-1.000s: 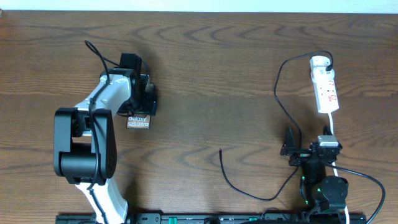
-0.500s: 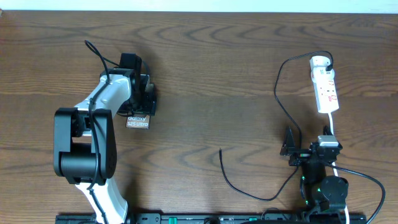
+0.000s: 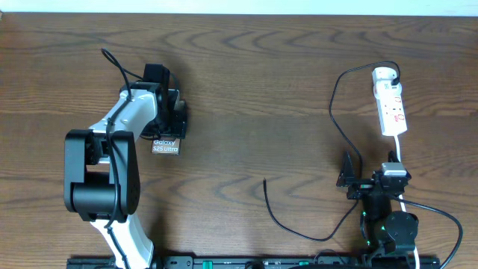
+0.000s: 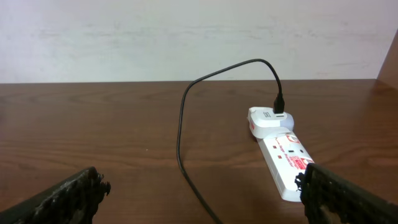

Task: Plug charger to phone and switch on socket
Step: 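Tilt the phone up with the left gripper, lifting it off the table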

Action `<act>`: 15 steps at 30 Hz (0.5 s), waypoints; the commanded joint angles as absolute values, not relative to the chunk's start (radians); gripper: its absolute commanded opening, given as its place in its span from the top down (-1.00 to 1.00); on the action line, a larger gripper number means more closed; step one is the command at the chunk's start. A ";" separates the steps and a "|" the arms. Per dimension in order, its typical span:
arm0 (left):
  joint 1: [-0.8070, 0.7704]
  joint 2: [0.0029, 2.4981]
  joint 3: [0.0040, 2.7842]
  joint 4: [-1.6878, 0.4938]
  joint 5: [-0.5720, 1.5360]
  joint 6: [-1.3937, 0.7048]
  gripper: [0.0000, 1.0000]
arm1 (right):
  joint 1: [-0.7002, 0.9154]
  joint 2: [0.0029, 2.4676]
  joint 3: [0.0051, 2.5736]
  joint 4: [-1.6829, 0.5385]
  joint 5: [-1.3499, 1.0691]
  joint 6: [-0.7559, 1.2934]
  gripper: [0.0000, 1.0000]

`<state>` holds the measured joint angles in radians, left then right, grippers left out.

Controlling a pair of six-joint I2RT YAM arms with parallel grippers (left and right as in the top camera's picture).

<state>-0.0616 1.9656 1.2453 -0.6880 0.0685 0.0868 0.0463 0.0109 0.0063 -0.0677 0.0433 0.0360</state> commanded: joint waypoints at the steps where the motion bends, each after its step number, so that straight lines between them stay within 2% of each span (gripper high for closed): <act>1: -0.064 2.022 1.193 -0.697 0.121 0.093 -0.40 | 0.053 0.006 0.006 -0.072 0.043 0.021 -0.98; 6: -0.064 2.022 1.193 -0.697 0.121 0.093 -0.36 | 0.053 0.006 0.006 -0.072 0.043 0.021 -0.98; 15: -0.064 2.022 1.193 -0.697 0.121 0.093 -0.06 | 0.053 0.006 0.006 -0.072 0.043 0.021 -0.99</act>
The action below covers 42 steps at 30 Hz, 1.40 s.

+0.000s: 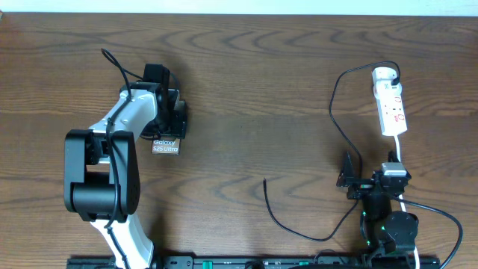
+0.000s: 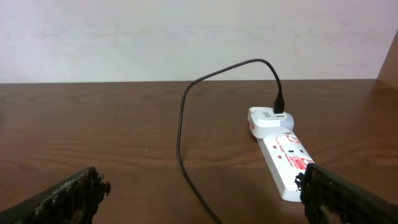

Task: Plug charger to phone and switch on socket
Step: 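Tilt the phone up with the left gripper, lifting it off the table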

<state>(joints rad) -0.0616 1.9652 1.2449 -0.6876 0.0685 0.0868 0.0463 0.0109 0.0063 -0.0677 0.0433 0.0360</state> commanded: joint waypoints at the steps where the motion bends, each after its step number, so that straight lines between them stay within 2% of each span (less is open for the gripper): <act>1: -0.064 2.022 1.193 -0.697 0.121 0.093 -0.03 | 0.053 0.006 0.006 -0.072 0.043 0.021 -0.98; 3: -0.064 2.022 1.193 -0.697 0.121 0.093 0.11 | 0.053 0.006 0.006 -0.072 0.043 0.021 -0.98; 4: -0.064 2.022 1.193 -0.697 0.121 0.093 0.27 | 0.053 0.006 0.006 -0.072 0.043 0.021 -0.99; 6: -0.064 2.022 1.193 -0.697 0.120 0.093 0.43 | 0.053 0.006 0.006 -0.072 0.043 0.021 -0.99; 10: -0.064 2.022 1.193 -0.690 0.120 0.093 0.63 | 0.053 0.006 0.006 -0.072 0.043 0.021 -0.99; 13: -0.064 2.022 1.193 -0.689 0.120 0.093 0.85 | 0.053 0.006 0.006 -0.072 0.043 0.021 -0.98; 34: -0.064 1.932 1.278 -0.693 0.183 0.088 0.86 | 0.053 0.006 0.006 -0.072 0.043 0.021 -0.98; 42: -0.064 1.797 1.307 -0.698 0.203 -0.019 0.86 | 0.053 0.006 0.006 -0.072 0.043 0.021 -0.99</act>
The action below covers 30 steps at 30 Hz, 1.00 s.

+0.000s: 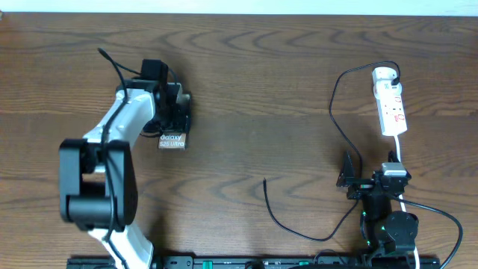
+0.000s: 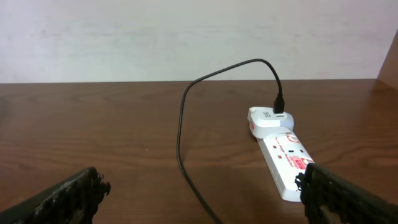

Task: Plug charger to phone and switch on socket
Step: 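Tilt the phone up with the left gripper, lifting it off the table, then raise the phone with the left gripper and rotate it upright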

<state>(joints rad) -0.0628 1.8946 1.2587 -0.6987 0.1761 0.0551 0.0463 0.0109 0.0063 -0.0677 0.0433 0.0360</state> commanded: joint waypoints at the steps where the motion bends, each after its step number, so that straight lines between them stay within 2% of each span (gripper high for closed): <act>1: -0.064 1.782 1.307 -0.698 0.208 -0.037 0.86 | 0.053 0.006 0.006 -0.072 0.043 0.021 -0.98; 9: -0.062 1.687 1.307 -0.693 0.458 -0.192 0.86 | 0.053 0.006 0.006 -0.072 0.042 0.021 -0.98; 16: -0.039 1.679 1.307 -0.641 0.767 -0.398 0.85 | 0.053 0.006 0.006 -0.072 0.043 0.021 -0.99; 22: 0.007 1.679 1.307 -0.518 1.003 -0.746 0.85 | 0.053 0.006 0.006 -0.072 0.043 0.021 -0.99; 30: 0.033 1.679 1.307 -0.349 1.232 -1.328 0.85 | 0.053 0.006 0.006 -0.072 0.043 0.021 -0.98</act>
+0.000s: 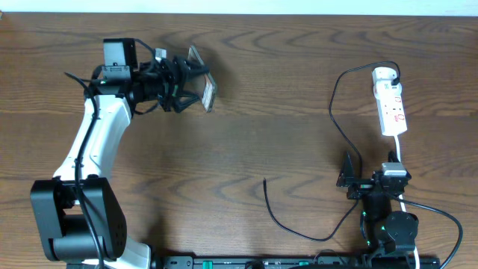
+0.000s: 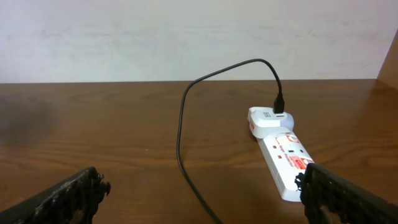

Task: Plug charger to phone and switch on socket
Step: 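Raise the phone with the left gripper and rotate it upright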

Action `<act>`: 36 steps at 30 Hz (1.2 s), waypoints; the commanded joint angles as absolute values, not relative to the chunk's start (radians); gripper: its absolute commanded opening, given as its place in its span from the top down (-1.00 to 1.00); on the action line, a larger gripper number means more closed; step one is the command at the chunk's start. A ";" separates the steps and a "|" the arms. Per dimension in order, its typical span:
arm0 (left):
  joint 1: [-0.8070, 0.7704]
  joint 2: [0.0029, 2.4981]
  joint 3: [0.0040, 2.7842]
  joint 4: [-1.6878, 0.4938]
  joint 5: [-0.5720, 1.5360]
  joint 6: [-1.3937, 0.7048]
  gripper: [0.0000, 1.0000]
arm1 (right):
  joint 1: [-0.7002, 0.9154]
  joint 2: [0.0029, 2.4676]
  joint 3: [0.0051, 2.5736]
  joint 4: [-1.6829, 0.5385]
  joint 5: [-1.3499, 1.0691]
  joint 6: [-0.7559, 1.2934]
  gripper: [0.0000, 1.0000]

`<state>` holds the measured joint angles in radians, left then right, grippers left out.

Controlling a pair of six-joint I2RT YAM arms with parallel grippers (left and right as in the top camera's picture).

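Note:
In the overhead view my left gripper (image 1: 196,84) is shut on the phone (image 1: 207,89), holding it tilted on edge above the far left of the table. The white power strip (image 1: 391,109) lies at the far right, with the white charger plug (image 1: 383,74) in its far end. The black charger cable (image 1: 334,112) loops down from the plug, and its free end (image 1: 266,182) lies at centre front. My right gripper (image 1: 371,176) stands open near the front right with nothing in it. In the right wrist view, the right gripper (image 2: 200,180) spans the cable (image 2: 181,137), and the power strip (image 2: 283,158) lies ahead.
The brown wooden table (image 1: 261,134) carries everything. The power strip's own white lead (image 1: 399,153) runs toward the right arm's base. A pale wall (image 2: 186,37) rises behind the table's far edge.
The left arm has swung toward the far side, carrying the phone up and to the right. The phone now stands on edge instead of lying label-up. The right arm has not moved.
At first my left gripper was down at the phone on the left of the table, and stayed so half a second later. Then gripper and phone had shifted slightly farther and to the right. Now the phone is held raised and tilted. The right gripper stayed open throughout.

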<state>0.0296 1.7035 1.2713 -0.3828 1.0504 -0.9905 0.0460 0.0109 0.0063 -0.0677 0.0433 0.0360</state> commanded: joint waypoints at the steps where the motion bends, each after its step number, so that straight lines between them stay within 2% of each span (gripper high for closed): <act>1: 0.033 1.679 1.307 -0.340 1.252 -1.393 0.85 | 0.053 0.006 0.006 -0.072 0.043 0.021 -0.98; 5: 0.033 1.679 1.307 -0.319 1.301 -1.624 0.86 | 0.053 0.006 0.006 -0.072 0.043 0.021 -0.99; 11: 0.033 1.679 1.307 -0.318 1.321 -1.847 0.85 | 0.053 0.006 0.006 -0.072 0.043 0.021 -0.99; 16: 0.033 1.679 1.307 -0.218 1.317 -1.945 0.85 | 0.053 0.006 0.006 -0.072 0.043 0.021 -0.99; 31: 0.033 1.679 1.307 -0.173 1.316 -1.979 0.85 | 0.053 0.006 0.006 -0.072 0.043 0.021 -0.99; 36: 0.032 1.679 1.307 -0.174 1.213 -1.792 0.86 | 0.053 0.006 0.006 -0.072 0.043 0.021 -0.98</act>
<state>0.0307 1.7035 1.2713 -0.1818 1.2575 -1.9327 0.0463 0.0109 0.0063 -0.0677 0.0433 0.0360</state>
